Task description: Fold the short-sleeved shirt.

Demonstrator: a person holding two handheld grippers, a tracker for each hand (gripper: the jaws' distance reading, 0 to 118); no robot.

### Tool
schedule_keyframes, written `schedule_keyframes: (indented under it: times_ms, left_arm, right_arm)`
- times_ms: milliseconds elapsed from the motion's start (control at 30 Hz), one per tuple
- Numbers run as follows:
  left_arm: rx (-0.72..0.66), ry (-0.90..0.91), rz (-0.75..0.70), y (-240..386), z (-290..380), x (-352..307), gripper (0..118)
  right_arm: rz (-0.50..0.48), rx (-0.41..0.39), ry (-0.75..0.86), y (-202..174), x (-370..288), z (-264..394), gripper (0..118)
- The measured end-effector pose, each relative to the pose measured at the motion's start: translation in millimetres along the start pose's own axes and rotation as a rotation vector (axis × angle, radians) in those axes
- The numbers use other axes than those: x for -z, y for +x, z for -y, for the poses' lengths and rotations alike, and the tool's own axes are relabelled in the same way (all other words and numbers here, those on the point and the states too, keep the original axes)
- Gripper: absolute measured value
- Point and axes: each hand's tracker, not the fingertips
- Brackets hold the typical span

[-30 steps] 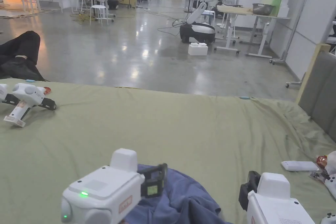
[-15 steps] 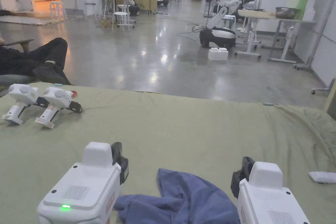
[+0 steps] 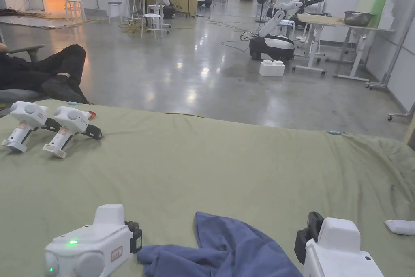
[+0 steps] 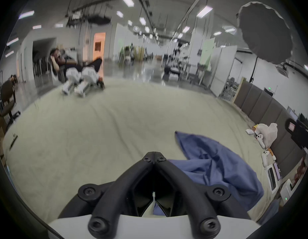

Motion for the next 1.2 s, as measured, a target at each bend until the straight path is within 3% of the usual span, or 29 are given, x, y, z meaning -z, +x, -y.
schedule_keyframes:
  times_ms: [200,300,433,467,633,700,800,867,1000,1100,1133,1200]
  left_arm:
    - [-0.012,-0.211,0.029,-11,-21,59,2]
    - [0.000,-0.318,0.013,-4,-19,83,27]
    - [0.045,-0.409,-0.007,4,-6,111,81]
    - [0.062,-0.433,-0.033,7,-3,117,84]
    - [0.127,-0.412,-0.103,27,9,111,78]
    - [0.165,-0.386,-0.111,36,11,105,63]
    - [0.206,-0.349,-0.079,46,9,100,19]
    - [0.207,-0.345,-0.063,50,10,98,6]
    - [0.150,-0.339,-0.022,41,3,91,4]
    - [0.116,-0.298,0.022,26,-6,87,3]
    - [0.108,-0.288,0.031,24,-8,83,3]
    - [0.096,-0.251,0.060,16,-13,81,3]
  right_arm:
    - [0.019,0.002,-0.045,12,14,10,0]
    - [0.026,0.000,-0.070,17,23,17,0]
    - [0.036,-0.011,-0.108,24,34,27,0]
    - [0.040,-0.014,-0.120,26,38,31,0]
    - [0.052,-0.020,-0.165,34,49,42,0]
    - [0.054,-0.016,-0.180,37,56,45,0]
    - [0.038,-0.019,-0.237,41,73,48,0]
    - [0.012,-0.018,-0.280,44,88,51,2]
    - [-0.068,-0.030,-0.431,49,131,58,5]
    - [-0.111,-0.059,-0.588,52,169,68,68]
    - [-0.109,-0.053,-0.598,52,177,71,83]
    - [-0.146,-0.096,-0.668,49,195,78,83]
